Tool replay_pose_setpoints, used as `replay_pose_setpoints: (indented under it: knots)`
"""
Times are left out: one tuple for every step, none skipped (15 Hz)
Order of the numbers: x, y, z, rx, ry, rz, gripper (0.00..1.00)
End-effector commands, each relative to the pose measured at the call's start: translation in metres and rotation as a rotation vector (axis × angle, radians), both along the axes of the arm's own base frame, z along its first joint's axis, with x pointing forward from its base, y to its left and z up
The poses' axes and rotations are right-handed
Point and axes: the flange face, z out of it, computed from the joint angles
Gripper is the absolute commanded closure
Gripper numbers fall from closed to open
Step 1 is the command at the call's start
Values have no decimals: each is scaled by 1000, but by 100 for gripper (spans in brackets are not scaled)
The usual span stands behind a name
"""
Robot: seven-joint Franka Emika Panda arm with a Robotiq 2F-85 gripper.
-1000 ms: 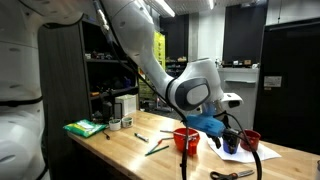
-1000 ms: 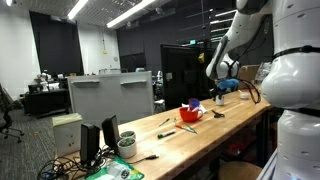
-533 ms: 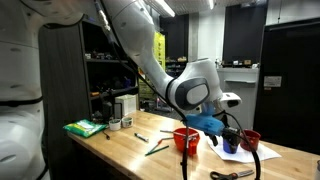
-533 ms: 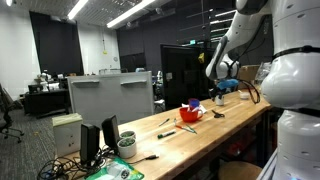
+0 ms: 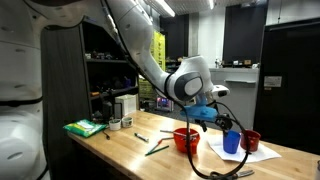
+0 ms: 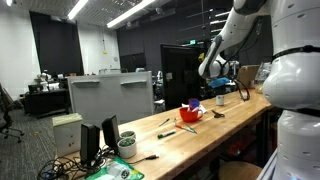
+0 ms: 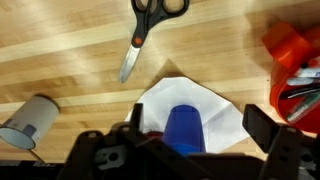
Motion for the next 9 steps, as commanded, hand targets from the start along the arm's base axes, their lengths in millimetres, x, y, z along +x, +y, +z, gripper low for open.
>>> replay_pose_setpoints:
  knots:
    - [24, 11, 11, 0, 23, 99, 0]
    - [30, 14, 13, 2, 30, 132, 0]
    - [36, 15, 15, 7, 38, 172, 0]
    - [41, 14, 18, 2, 48, 200, 0]
    - [46, 12, 20, -2, 57, 230, 0]
    - [43, 3, 24, -9, 68, 260, 0]
    - [46, 0, 25, -17, 77, 284, 0]
    - [47, -6, 26, -25, 91, 309, 0]
    - [49, -12, 25, -32, 103, 326, 0]
